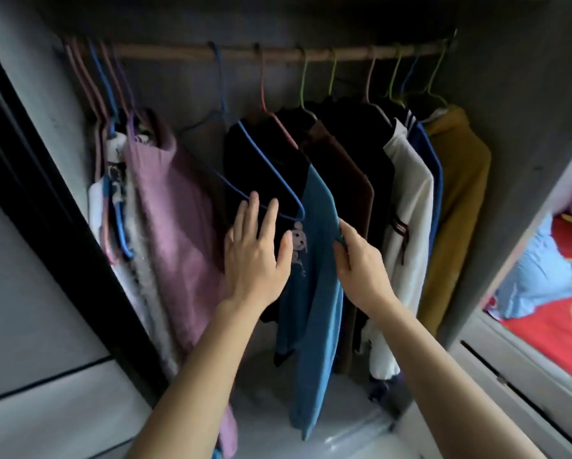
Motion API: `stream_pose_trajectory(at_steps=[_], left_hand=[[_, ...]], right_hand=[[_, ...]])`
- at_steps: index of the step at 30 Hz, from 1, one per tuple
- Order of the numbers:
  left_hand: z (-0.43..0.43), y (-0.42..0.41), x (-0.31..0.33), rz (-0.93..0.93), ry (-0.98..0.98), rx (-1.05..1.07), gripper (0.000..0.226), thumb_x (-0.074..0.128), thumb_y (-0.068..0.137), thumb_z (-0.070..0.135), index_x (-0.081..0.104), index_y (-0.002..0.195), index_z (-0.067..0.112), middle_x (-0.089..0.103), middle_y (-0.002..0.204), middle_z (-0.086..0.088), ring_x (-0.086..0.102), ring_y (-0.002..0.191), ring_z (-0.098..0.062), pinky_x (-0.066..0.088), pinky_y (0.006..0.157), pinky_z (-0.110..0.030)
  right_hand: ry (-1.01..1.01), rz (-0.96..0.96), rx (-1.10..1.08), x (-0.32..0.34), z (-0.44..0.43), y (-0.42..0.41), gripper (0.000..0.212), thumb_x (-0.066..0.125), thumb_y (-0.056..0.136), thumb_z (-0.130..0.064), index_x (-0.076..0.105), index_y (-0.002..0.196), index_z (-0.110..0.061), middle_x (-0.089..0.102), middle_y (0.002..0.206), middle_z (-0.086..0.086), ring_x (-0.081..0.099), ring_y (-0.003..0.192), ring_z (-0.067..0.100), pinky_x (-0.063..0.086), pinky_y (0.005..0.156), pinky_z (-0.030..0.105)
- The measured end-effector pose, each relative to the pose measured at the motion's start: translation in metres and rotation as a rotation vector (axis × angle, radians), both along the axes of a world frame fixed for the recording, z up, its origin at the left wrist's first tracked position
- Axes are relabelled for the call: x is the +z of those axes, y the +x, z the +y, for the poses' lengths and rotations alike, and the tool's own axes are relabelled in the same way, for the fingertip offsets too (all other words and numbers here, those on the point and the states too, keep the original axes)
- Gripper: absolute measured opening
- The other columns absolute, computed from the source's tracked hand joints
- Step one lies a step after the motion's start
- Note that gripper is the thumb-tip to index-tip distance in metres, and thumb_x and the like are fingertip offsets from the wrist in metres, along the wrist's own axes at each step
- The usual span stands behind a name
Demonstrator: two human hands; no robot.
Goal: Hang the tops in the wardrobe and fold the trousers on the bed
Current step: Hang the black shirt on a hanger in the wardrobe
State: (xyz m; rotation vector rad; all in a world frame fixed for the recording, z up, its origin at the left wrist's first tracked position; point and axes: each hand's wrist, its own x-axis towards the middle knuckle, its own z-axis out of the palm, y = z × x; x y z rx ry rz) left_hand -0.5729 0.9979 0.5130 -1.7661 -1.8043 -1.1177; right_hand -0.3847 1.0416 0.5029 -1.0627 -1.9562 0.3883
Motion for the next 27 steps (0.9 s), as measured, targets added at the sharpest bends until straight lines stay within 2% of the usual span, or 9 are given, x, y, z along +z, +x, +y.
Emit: stream_pose_trajectory(at_steps=[4, 6, 9, 14, 18, 22, 24, 27], left_hand=[[-0.039, 0.038, -0.079, -0.153, -0.199, 0.003, 0.059, 0.04, 0.099, 0.045, 0.032, 0.152, 0.021, 0.019, 0.162, -0.009, 0.016, 0.149, -0.027, 0.033, 0.112, -0.051], [-0.052, 0.062, -0.105, -0.186, -0.291, -0.001, 0.059, 0.038, 0.098, 0.047, 0.033, 0.151, 0.021, 0.022, 0.162, -0.009, 0.017, 0.149, -0.028, 0.032, 0.111, -0.053], [-0.063, 0.104, -0.127, -0.159, -0.399, -0.042, 0.061, 0.036, 0.099, 0.049, 0.03, 0.152, 0.019, 0.02, 0.162, -0.01, 0.017, 0.149, -0.029, 0.03, 0.112, -0.053], [-0.064, 0.193, -0.13, -0.086, -0.418, -0.152, 0.065, 0.036, 0.098, 0.052, 0.026, 0.155, 0.022, 0.015, 0.164, -0.006, 0.011, 0.151, -0.027, 0.025, 0.114, -0.053], [-0.059, 0.309, -0.129, -0.017, -0.421, -0.257, 0.068, 0.036, 0.094, 0.054, 0.033, 0.152, 0.019, 0.022, 0.162, -0.01, 0.018, 0.149, -0.031, 0.029, 0.112, -0.054], [-0.058, 0.457, -0.134, 0.033, -0.444, -0.45, 0.069, 0.04, 0.092, 0.052, 0.032, 0.153, 0.02, 0.02, 0.162, -0.013, 0.019, 0.148, -0.035, 0.029, 0.111, -0.059], [-0.058, 0.527, -0.138, 0.077, -0.472, -0.549, 0.071, 0.044, 0.092, 0.051, 0.029, 0.154, 0.022, 0.016, 0.163, -0.012, 0.016, 0.149, -0.034, 0.025, 0.113, -0.058], [-0.06, 0.616, -0.148, 0.144, -0.55, -0.656, 0.071, 0.035, 0.093, 0.056, 0.021, 0.156, 0.026, 0.004, 0.165, -0.009, 0.004, 0.151, -0.029, 0.016, 0.117, -0.055]], right_hand=[[-0.08, -0.133, -0.184, -0.065, -0.045, 0.041, 0.045, 0.043, 0.106, -0.029, 0.04, 0.15, -0.023, 0.055, 0.143, 0.001, 0.057, 0.123, 0.02, 0.053, 0.091, 0.037], [-0.09, -0.214, -0.277, -0.087, -0.069, 0.067, 0.047, 0.045, 0.105, -0.03, 0.043, 0.149, -0.017, 0.052, 0.146, 0.005, 0.051, 0.132, 0.024, 0.047, 0.102, 0.038], [-0.095, -0.345, -0.396, -0.108, -0.099, 0.12, 0.051, 0.048, 0.104, -0.031, 0.042, 0.151, -0.013, 0.044, 0.154, 0.01, 0.035, 0.145, 0.031, 0.032, 0.118, 0.044], [-0.106, -0.316, -0.583, -0.121, -0.125, 0.233, 0.06, 0.051, 0.101, -0.041, 0.037, 0.154, -0.016, 0.03, 0.16, 0.016, 0.018, 0.152, 0.035, 0.021, 0.122, 0.051], [-0.16, -0.298, -0.713, -0.132, -0.149, 0.346, 0.073, 0.052, 0.098, -0.049, 0.024, 0.158, -0.019, 0.018, 0.165, 0.015, 0.009, 0.153, 0.034, 0.016, 0.123, 0.051], [-0.236, -0.312, -0.852, -0.147, -0.186, 0.474, 0.092, 0.061, 0.089, -0.055, 0.011, 0.16, -0.024, 0.009, 0.167, 0.013, 0.005, 0.154, 0.033, 0.013, 0.124, 0.049], [-0.287, -0.319, -0.928, -0.153, -0.203, 0.533, 0.094, 0.062, 0.087, -0.055, 0.011, 0.16, -0.024, 0.008, 0.167, 0.013, 0.005, 0.154, 0.034, 0.013, 0.124, 0.049], [-0.384, -0.316, -1.006, -0.164, -0.225, 0.61, 0.093, 0.064, 0.088, -0.052, 0.013, 0.16, -0.023, 0.01, 0.166, 0.014, 0.006, 0.153, 0.036, 0.013, 0.124, 0.049]])
